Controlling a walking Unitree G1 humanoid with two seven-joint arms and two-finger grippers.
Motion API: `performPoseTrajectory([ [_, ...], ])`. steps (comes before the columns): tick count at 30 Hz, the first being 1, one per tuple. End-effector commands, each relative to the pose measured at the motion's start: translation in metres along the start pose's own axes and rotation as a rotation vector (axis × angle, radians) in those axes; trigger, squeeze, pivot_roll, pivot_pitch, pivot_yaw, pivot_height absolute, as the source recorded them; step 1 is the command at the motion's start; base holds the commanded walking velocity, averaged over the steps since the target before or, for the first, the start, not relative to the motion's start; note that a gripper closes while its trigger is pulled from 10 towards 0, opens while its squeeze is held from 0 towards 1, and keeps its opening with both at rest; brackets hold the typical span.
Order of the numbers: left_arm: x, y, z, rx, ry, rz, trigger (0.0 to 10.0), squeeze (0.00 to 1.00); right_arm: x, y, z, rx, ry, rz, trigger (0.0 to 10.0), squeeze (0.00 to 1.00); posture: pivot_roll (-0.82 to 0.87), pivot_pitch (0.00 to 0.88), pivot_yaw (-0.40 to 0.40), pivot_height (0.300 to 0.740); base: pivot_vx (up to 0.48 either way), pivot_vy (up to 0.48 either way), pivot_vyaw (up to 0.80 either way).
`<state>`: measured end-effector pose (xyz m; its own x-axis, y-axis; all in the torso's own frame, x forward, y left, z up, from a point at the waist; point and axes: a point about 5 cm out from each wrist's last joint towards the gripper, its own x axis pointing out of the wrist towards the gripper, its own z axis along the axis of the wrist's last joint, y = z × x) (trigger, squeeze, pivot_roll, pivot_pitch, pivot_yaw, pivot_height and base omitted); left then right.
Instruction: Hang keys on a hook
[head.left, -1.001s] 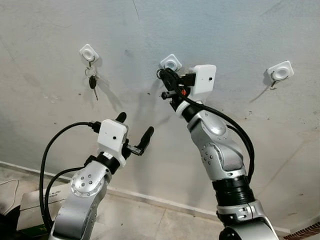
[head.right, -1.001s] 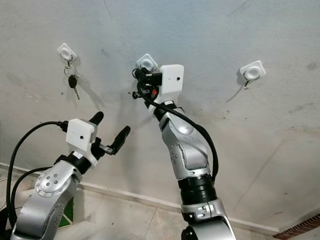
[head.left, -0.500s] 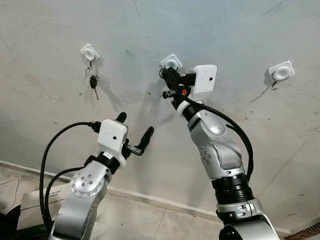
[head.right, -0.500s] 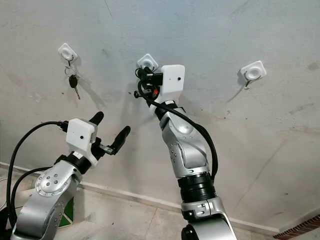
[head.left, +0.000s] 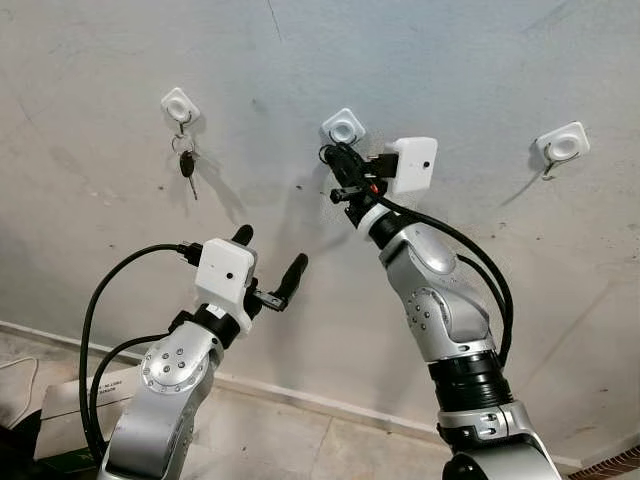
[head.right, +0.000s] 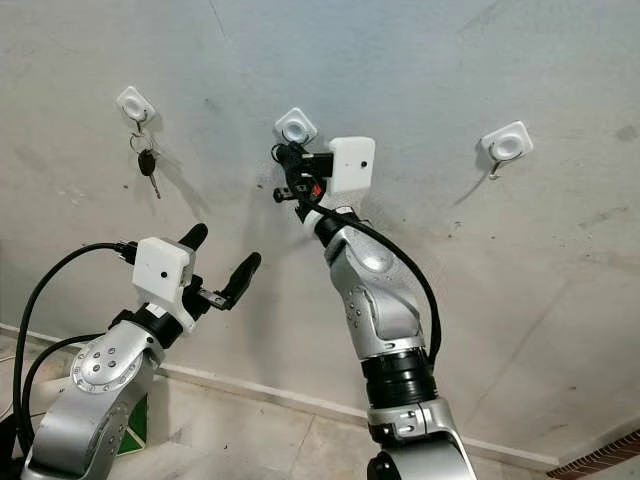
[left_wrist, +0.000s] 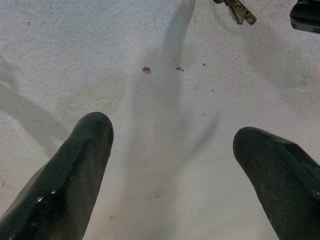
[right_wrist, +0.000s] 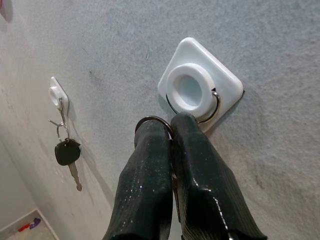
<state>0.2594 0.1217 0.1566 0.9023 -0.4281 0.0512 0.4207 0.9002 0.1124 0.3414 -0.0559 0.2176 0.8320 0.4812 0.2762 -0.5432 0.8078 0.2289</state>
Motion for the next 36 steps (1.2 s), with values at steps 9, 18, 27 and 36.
performPoseTrajectory([
  [9,0.001,0.0,0.003,0.023,-0.006,-0.005,10.0,0.0,-0.001,-0.005,0.006,0.006,-0.027,-0.027,10.0,0.0,0.1,0.0,0.03,0.74,0.0,0.0,0.0],
  [18,0.001,0.0,0.003,0.024,-0.005,-0.007,10.0,0.0,-0.001,-0.01,0.013,0.036,-0.067,-0.065,10.0,0.0,0.09,0.0,0.03,0.74,0.0,0.0,0.0],
  [27,0.001,-0.001,0.002,0.029,-0.003,-0.015,10.0,0.0,-0.007,-0.017,0.015,0.043,-0.058,-0.068,10.0,0.0,0.09,0.0,0.03,0.74,0.0,0.0,0.0],
  [36,0.001,-0.002,0.001,0.032,0.0,-0.021,10.0,0.0,-0.017,-0.013,0.008,0.062,-0.005,0.011,10.0,0.0,0.09,0.0,0.033,0.74,0.0,0.0,0.0],
])
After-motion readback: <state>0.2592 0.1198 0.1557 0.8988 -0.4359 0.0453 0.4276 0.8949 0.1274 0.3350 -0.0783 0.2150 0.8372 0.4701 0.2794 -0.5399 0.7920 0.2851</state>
